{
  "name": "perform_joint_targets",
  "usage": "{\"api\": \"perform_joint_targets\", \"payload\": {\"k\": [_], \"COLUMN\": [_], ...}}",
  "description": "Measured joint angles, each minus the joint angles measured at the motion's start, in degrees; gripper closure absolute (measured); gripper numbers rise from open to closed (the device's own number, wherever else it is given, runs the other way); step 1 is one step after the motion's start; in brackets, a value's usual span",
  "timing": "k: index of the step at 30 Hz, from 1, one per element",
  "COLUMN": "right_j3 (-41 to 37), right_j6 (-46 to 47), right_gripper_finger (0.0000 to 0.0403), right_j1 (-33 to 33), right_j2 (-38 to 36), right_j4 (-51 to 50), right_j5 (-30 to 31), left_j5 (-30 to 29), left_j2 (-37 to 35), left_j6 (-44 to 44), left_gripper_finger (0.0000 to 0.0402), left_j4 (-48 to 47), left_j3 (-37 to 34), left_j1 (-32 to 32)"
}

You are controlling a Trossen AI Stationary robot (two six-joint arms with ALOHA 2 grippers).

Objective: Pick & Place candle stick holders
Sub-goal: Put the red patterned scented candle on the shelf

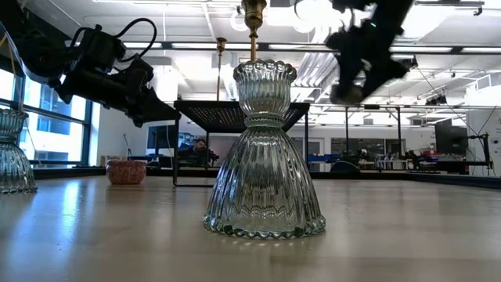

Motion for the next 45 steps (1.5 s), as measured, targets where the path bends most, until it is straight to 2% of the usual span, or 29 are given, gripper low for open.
{"api": "perform_joint_targets", "payload": {"k": [3,10,15,19,36,45], "right_j3": [8.10,26.20,38.73,45.39,46.45,46.48], "right_j6": [-8.02,-25.37,-32.85,-35.76,-36.98,-36.55], "right_gripper_finger": [0.0127,0.0129,0.0136,0.0140,0.0140,0.0140], "right_j1": [-5.63,-15.52,-18.45,-19.09,-19.05,-18.13], "right_j2": [4.91,23.36,33.52,38.22,39.24,36.51], "right_j4": [0.14,-1.41,-5.74,-6.60,-7.64,-9.89], "right_j5": [-2.05,-12.05,-13.94,-13.99,-14.28,-14.15], "left_j5": [0.00,-0.02,-0.03,-0.02,0.00,0.02], "left_j2": [-0.01,0.00,-0.01,0.00,-0.02,-0.01], "left_j6": [0.00,0.00,0.00,0.00,-0.02,-0.01], "left_gripper_finger": [0.0401,0.0401,0.0401,0.0401,0.0401,0.0401], "left_j4": [0.02,0.02,0.02,0.02,0.00,0.00], "left_j3": [0.00,0.00,0.00,0.00,0.00,0.00], "left_j1": [0.00,-0.02,-0.01,-0.02,0.00,-0.02]}}
